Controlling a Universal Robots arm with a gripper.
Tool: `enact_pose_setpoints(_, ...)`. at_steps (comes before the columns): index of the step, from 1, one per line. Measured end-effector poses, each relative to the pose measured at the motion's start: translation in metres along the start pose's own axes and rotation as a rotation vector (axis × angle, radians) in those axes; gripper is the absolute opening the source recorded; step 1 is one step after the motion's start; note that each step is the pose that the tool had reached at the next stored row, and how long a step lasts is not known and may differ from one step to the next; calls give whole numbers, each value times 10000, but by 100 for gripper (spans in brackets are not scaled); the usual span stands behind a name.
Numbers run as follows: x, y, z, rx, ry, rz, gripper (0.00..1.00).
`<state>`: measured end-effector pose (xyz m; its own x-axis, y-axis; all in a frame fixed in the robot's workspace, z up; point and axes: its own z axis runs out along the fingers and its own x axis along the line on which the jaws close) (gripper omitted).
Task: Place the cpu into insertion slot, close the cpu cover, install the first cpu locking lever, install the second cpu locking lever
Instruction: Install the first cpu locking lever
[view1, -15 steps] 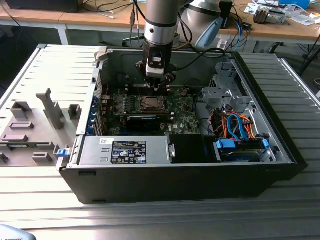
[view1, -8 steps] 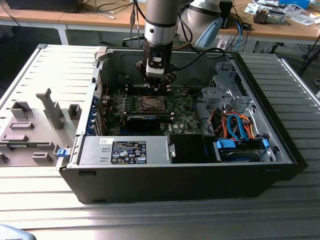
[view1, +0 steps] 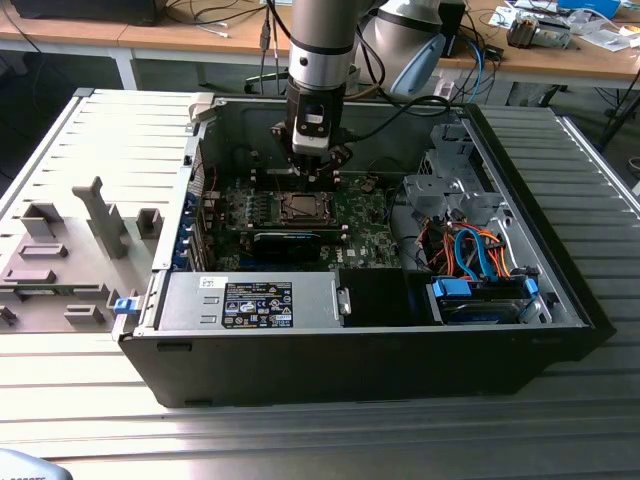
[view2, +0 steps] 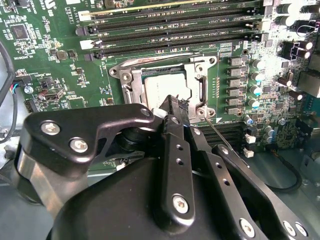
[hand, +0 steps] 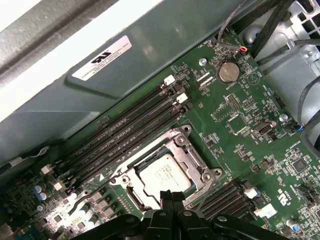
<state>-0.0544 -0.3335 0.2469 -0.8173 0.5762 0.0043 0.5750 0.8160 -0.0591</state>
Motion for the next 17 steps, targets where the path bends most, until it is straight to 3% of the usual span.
enact_pose_setpoints(17, 0, 0, 0, 1, -5, -87, 11)
